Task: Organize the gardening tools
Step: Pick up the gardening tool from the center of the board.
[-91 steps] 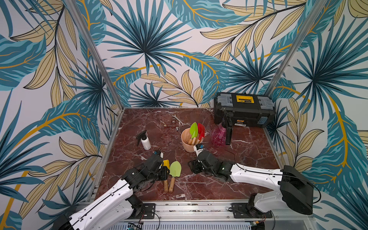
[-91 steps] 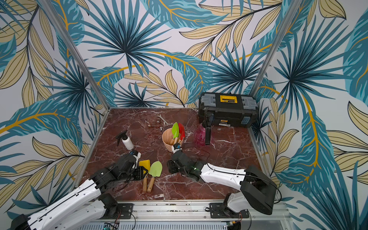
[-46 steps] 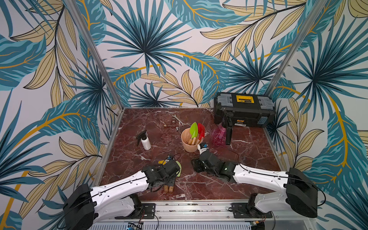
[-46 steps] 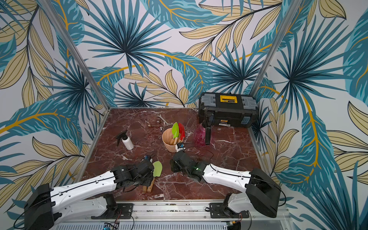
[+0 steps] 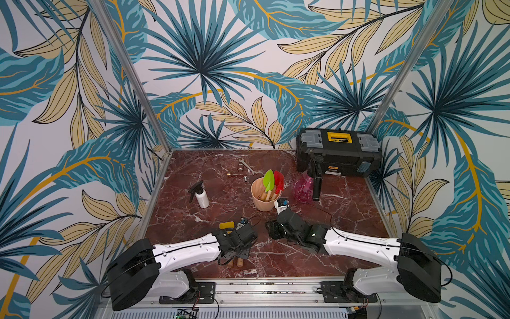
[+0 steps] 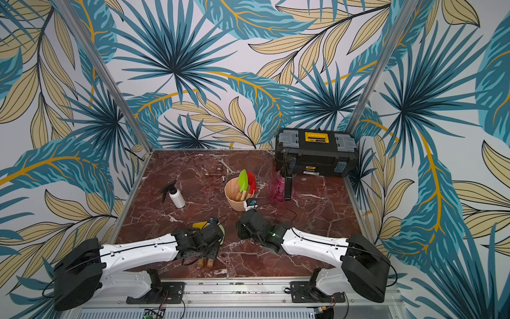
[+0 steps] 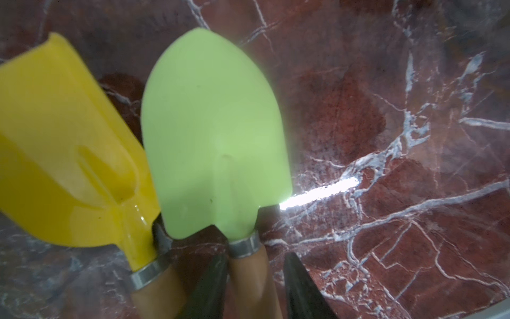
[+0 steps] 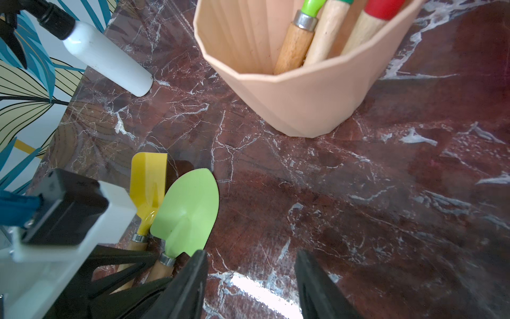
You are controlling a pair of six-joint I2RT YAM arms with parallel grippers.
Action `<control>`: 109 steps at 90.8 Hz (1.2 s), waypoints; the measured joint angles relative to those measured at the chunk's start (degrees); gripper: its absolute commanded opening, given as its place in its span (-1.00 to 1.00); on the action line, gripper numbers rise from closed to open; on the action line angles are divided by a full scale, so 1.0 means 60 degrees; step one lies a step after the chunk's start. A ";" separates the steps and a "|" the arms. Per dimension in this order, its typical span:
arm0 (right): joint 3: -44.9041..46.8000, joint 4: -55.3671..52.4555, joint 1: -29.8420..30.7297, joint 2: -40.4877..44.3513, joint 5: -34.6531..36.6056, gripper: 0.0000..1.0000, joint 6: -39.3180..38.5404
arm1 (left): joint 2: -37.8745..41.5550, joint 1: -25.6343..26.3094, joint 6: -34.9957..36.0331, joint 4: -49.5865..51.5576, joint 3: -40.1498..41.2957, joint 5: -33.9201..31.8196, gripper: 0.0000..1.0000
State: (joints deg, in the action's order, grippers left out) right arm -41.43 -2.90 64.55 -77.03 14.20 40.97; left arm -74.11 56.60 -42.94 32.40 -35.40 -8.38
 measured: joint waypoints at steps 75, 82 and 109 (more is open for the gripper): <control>0.0022 0.0080 -0.0164 0.0940 -0.0328 0.22 -0.0076 | 0.1814 0.0160 0.0874 -0.0102 0.0076 -0.0331 -0.97; 0.0055 0.0306 -0.0346 0.1242 -0.0780 0.26 -0.0073 | 0.2696 0.0160 0.1064 -0.0386 0.0178 -0.0353 -0.99; 0.0069 0.1654 -0.0583 0.1133 -0.2838 0.13 -0.0058 | 0.4084 0.0178 0.1424 -0.1104 0.0594 -0.0164 -0.99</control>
State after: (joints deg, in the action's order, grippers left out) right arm -41.01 7.03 61.06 -70.24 -2.83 40.62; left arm -49.60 57.67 -34.39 25.78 -31.83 -9.37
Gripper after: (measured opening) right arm 0.601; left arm 0.263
